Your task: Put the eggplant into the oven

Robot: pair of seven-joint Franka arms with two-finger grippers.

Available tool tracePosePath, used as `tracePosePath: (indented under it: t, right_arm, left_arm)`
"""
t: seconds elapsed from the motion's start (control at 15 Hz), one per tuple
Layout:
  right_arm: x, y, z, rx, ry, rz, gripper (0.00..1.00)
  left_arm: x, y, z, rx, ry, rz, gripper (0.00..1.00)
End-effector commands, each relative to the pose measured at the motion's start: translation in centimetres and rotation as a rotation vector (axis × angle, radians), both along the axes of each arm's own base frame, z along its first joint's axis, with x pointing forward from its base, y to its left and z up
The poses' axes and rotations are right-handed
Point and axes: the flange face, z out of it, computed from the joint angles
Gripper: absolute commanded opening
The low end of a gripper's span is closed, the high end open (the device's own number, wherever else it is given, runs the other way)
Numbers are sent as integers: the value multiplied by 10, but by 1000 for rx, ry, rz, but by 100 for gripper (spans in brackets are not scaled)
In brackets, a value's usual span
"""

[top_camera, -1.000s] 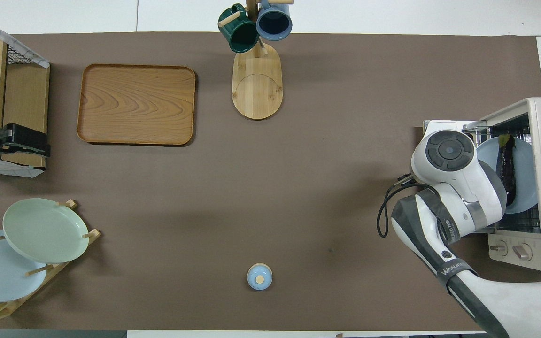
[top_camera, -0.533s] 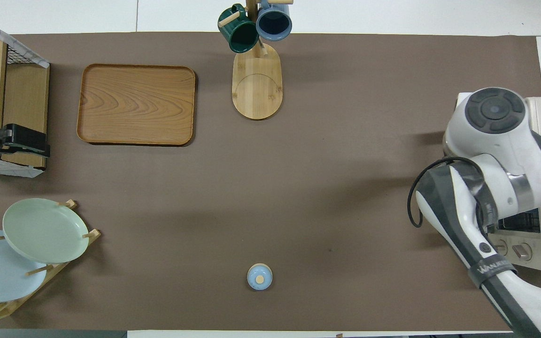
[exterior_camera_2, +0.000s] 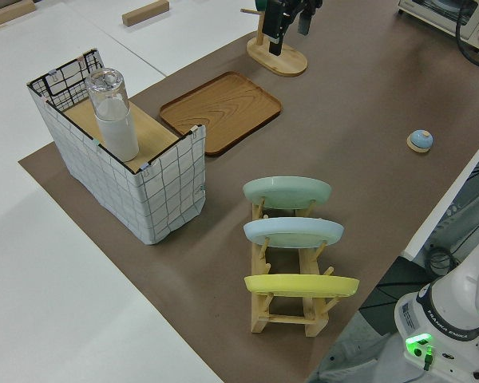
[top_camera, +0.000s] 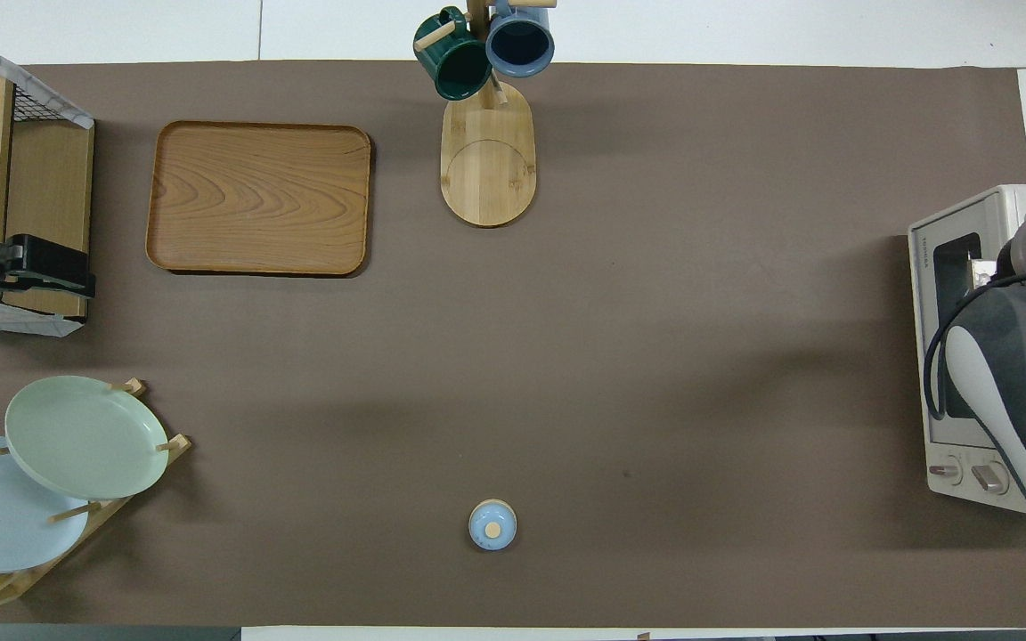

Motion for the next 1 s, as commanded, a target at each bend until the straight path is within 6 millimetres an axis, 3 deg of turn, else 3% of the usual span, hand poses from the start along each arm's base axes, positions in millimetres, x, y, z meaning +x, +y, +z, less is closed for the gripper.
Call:
tracePosePath:
  t: [0.0,0.27,0.4,0.6,0.73,0.8,0.87,0.93]
  right_arm:
    - [15,5,32,101,3,-59,0]
    - [21,31,115,240,-24,-135,0]
    - [22,49,128,262,0,-197,4]
    - [17,64,128,258,46,-245,8]
    - [15,64,122,256,69,-257,26]
    - [13,64,122,252,75,-267,43]
    - [13,65,123,253,74,-270,78]
    - [12,67,125,266,66,-270,100]
  left_arm:
    - [-5,4,1,14,4,0,100]
    - [-5,4,1,14,4,2,100]
    - [-5,4,1,14,4,0,100]
    - [-5,4,1,14,4,2,100]
    - [-5,4,1,14,4,2,100]
    - [-5,4,1,14,4,0,100]
    - [-5,4,1,14,4,2,100]
    - [-5,4,1,14,4,2,100]
